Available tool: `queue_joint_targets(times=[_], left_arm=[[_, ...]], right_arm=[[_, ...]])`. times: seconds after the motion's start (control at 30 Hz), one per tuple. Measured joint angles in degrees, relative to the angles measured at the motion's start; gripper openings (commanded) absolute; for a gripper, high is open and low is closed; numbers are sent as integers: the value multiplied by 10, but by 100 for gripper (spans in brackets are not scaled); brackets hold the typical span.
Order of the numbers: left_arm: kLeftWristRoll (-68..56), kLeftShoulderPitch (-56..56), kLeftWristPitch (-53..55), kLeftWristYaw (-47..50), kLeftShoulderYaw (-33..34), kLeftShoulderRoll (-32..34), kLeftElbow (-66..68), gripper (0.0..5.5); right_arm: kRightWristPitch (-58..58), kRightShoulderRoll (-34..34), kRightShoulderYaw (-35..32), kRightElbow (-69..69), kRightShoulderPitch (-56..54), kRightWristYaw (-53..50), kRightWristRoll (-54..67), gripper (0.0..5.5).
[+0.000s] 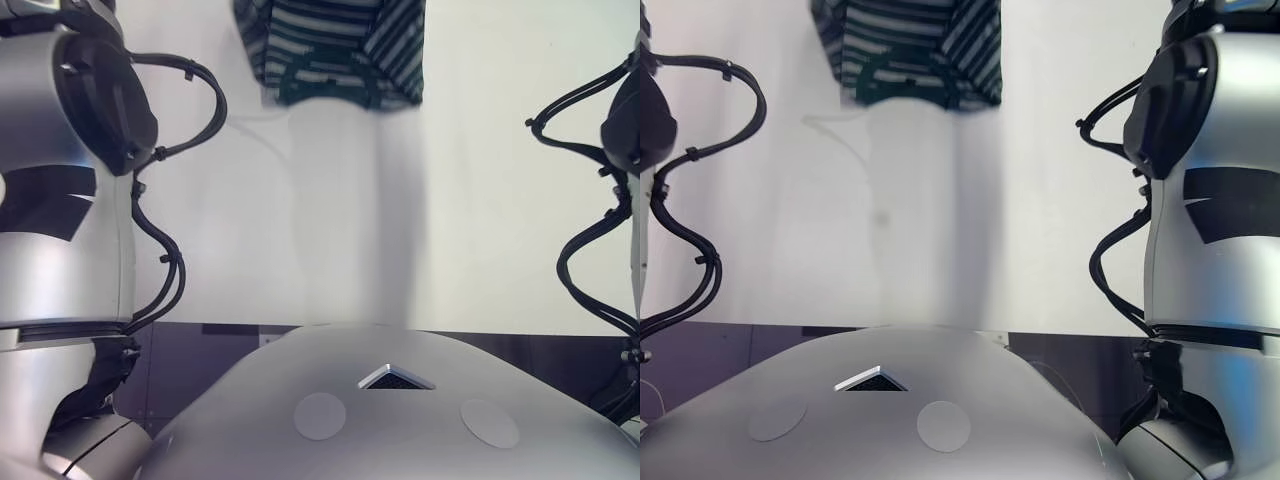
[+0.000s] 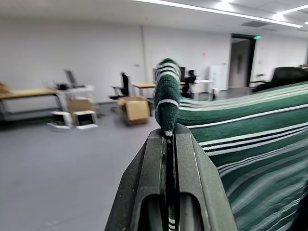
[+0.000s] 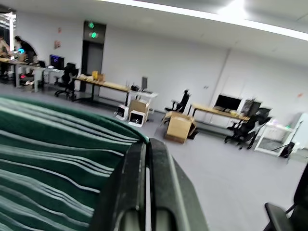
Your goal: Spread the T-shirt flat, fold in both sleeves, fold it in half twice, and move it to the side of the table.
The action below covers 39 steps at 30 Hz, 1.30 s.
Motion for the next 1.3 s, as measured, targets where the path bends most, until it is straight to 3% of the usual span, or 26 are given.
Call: queue_joint_targets(times=[0.13, 0.23, 0.37, 0.47, 0.6, 0.8, 0.97, 1.03, 1.13, 1.17, 1.3], left_arm=[[10, -53, -13, 20, 13, 5, 13, 5], [9, -80, -15, -24, 26, 27, 12, 5], [-25, -81, 11, -160, 52, 48, 6, 5], [-53, -74, 86, -307, 48, 64, -30, 5], [-157, 87, 303, -471, 20, 104, -255, 5], [-283, 373, 471, -498, 9, 131, -539, 5], [-281, 663, 503, -500, -111, 170, -826, 5], [-265, 775, 504, -497, -172, 215, -958, 5], [-137, 918, 478, -445, -303, 321, -1119, 5], [-79, 965, 462, -414, -362, 354, -1147, 22], [-24, 1006, 441, -372, -452, 353, -1135, 78]], right_arm=[[-14, -7, -6, 14, -54, -2, -18, 0], [-26, -25, -8, 14, -73, 33, -23, 0], [-37, -65, -7, -4, -73, 165, -25, 0], [-14, -92, -5, -59, -57, 326, 9, 0], [120, -191, 25, -286, 150, 557, 120, 0], [217, -309, 39, -511, 473, 655, 239, 0], [265, -358, 89, -758, 733, 702, 271, 0], [277, -390, 107, -887, 844, 710, 274, 0], [286, -466, 148, -1078, 1003, 698, 225, 0], [296, -487, 165, -1122, 1049, 678, 199, 0], [322, -484, 177, -1127, 1053, 595, 133, 78]])
